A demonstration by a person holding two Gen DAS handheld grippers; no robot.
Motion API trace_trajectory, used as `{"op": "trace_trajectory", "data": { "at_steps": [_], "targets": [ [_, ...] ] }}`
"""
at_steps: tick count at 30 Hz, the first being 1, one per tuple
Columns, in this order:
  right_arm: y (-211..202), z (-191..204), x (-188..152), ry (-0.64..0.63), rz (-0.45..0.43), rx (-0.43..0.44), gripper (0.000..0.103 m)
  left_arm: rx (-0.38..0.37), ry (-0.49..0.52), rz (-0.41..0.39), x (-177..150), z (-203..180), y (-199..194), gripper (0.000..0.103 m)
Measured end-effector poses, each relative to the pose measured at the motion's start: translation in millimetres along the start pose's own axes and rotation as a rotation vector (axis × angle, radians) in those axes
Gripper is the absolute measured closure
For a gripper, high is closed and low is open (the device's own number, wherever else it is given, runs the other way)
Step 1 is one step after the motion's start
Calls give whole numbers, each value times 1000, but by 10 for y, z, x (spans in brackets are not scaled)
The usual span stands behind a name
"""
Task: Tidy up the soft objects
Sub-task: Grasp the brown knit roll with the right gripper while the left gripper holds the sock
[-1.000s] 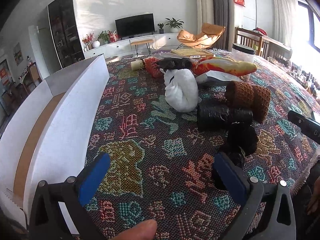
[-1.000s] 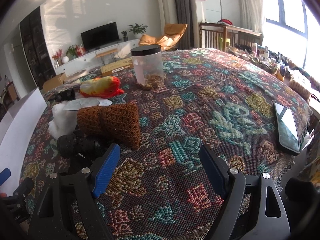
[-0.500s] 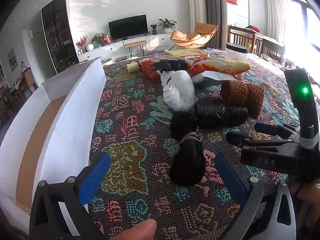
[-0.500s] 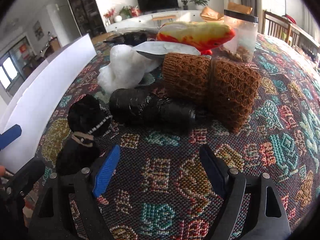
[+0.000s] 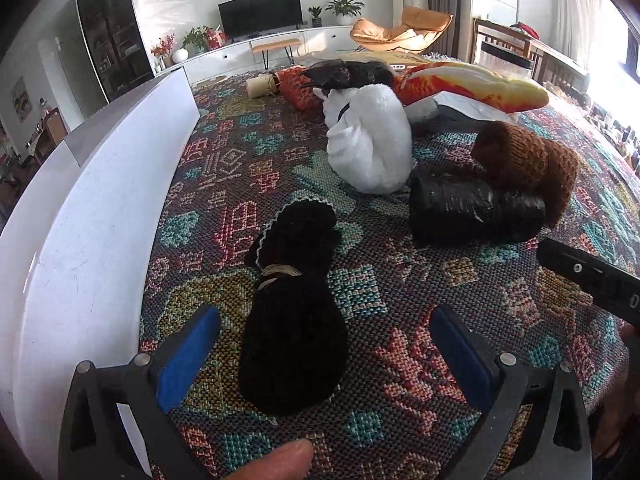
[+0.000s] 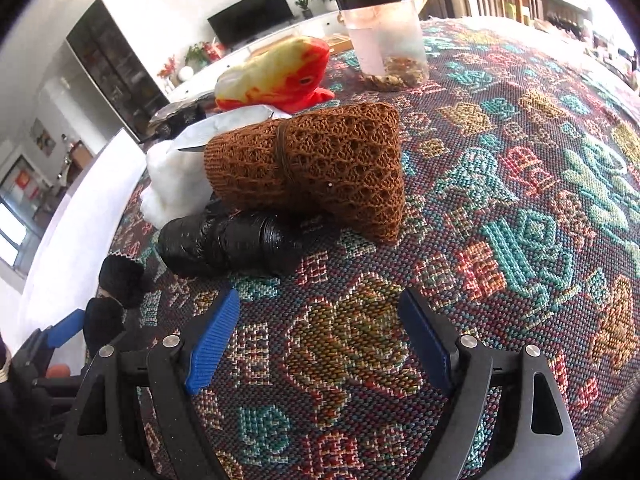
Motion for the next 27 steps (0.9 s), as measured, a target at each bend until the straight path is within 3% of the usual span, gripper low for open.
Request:
{"op": "trace_trajectory", "data": {
  "at_steps": [3, 5, 16, 21, 23, 27],
  "targets": [
    [-38, -29, -23, 5, -4, 4, 19, 4, -18, 61, 16, 96, 219, 0],
    [82, 15, 95, -4, -3, -11, 19, -69, -73, 71, 20, 207, 297, 0],
    [225, 278, 58, -94, -7, -127, 18, -86, -37, 30, 15, 266, 338, 0],
    [-76, 207, 139, -58, 26, -34, 19, -122, 23, 80, 95, 295, 377, 0],
    [-232, 229, 286, -177, 11, -108, 19, -133, 46, 83, 100, 315, 373, 0],
    [-238, 290, 594, -531, 42, -395, 19, -140, 71, 75, 83, 310, 372, 0]
  ]
}}
Point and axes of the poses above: each gripper's, at about its wrist camera, not at the fingertips, and y roughly the way its jaws point, z to its left, x to its top, the point moved 2 cm from there along y, roughly the way its jaws point, and after that the axes turned 9 degrees about z, right-handed, at the moved point
